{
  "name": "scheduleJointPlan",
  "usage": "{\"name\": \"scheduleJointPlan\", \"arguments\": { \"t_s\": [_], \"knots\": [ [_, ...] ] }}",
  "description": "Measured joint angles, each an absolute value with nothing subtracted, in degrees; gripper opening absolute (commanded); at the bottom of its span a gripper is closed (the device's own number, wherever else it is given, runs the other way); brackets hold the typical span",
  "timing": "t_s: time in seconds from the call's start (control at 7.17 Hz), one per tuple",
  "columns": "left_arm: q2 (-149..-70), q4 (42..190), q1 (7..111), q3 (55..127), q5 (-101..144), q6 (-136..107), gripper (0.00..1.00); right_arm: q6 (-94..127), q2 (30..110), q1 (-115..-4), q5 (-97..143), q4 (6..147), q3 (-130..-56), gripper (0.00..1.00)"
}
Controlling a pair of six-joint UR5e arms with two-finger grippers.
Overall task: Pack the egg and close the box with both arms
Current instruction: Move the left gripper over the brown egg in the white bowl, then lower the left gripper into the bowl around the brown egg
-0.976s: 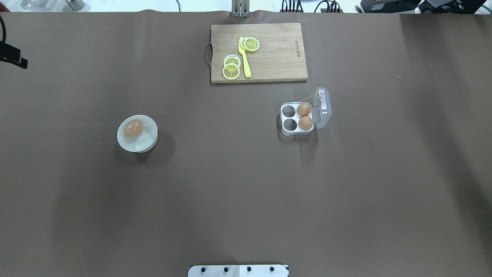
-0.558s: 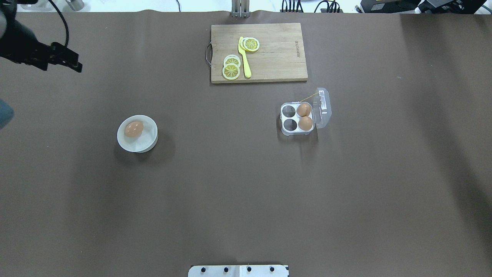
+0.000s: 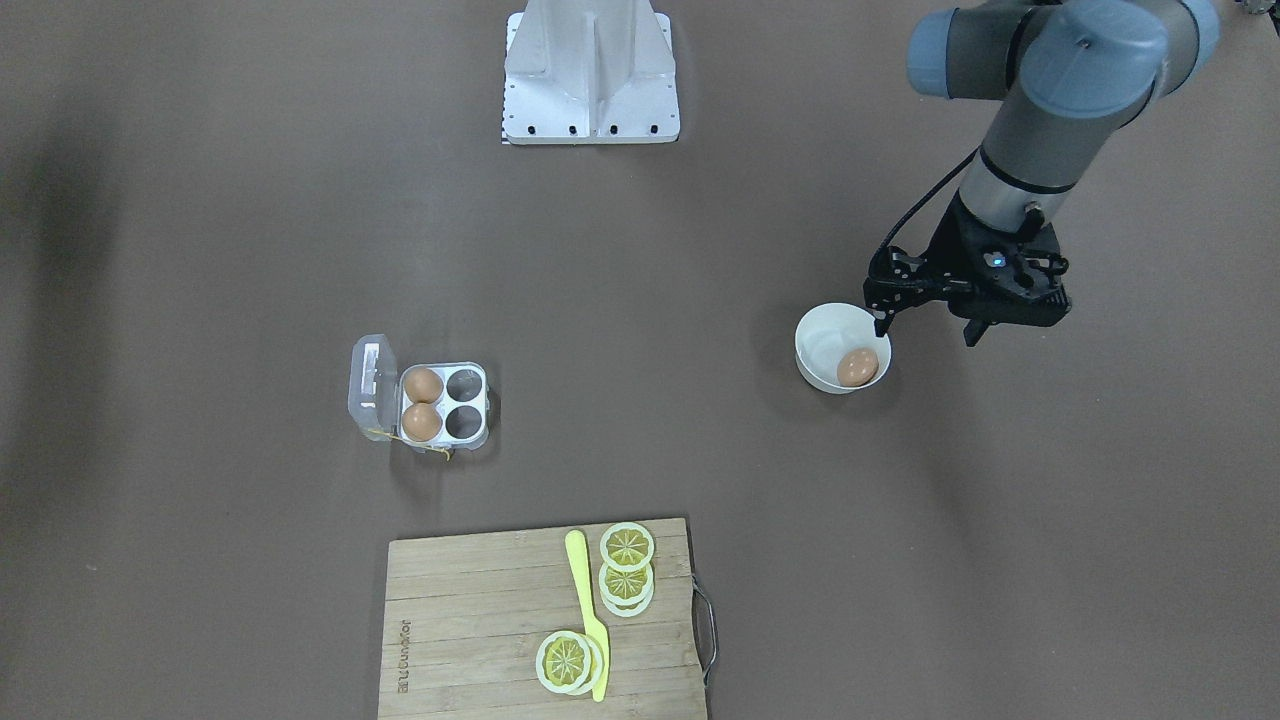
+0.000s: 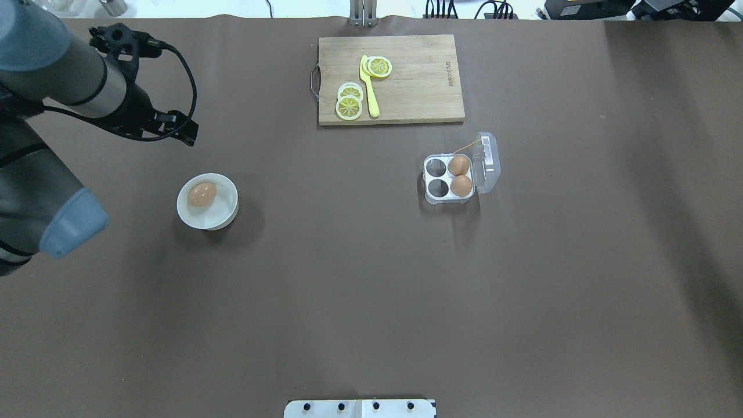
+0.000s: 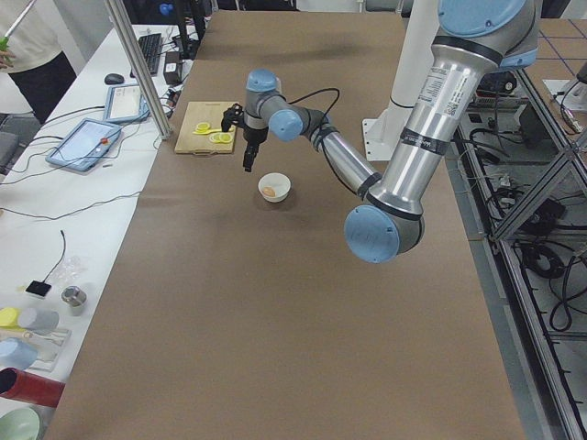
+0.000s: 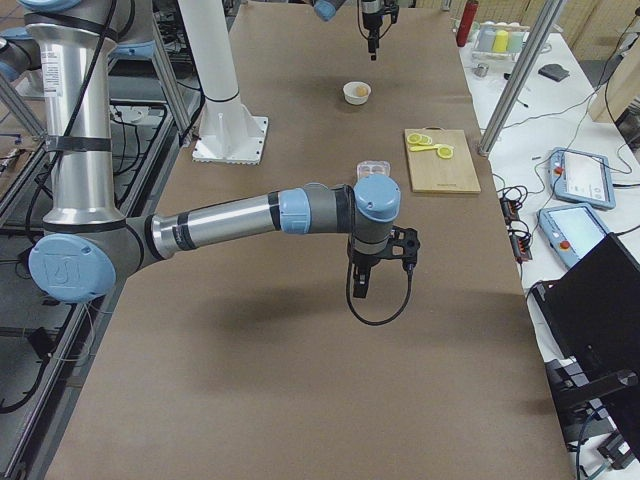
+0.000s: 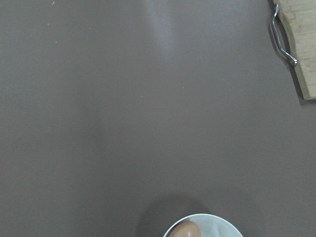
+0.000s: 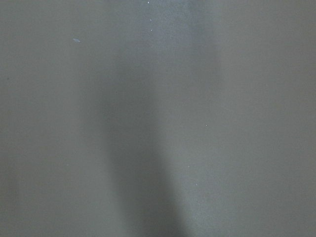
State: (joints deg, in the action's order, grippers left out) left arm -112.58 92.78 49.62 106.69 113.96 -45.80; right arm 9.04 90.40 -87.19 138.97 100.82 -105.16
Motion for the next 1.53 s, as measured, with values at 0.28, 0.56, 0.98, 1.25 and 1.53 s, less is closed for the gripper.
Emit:
{"name": "scheduleJointPlan", "arguments": {
  "t_s": [0.28, 0.56, 0.98, 1.25, 1.53],
  "knots": [
    [-112.56, 93.38, 44.81, 105.04, 110.39, -48.18, 0.83, 9.05, 90.43, -87.19, 139.96, 100.75, -105.21, 1.0],
    [-112.59, 93.48, 43.02, 103.61, 109.85, -48.38, 0.78, 9.05, 90.44, -87.19, 140.32, 100.73, -105.26, 1.0],
    [-113.05, 94.39, 42.44, 100.25, 109.88, -48.08, 0.79, 9.05, 90.44, -87.19, 140.47, 100.72, -105.29, 1.0],
    [-113.11, 97.69, 41.51, 97.48, 109.96, -48.09, 0.79, 8.99, 90.44, -87.19, 140.53, 100.72, -105.29, 1.0],
    [-113.11, 98.95, 40.4, 96.55, 110.03, -48.3, 0.79, 8.97, 90.44, -87.19, 140.58, 100.74, -105.28, 1.0]
  ]
}}
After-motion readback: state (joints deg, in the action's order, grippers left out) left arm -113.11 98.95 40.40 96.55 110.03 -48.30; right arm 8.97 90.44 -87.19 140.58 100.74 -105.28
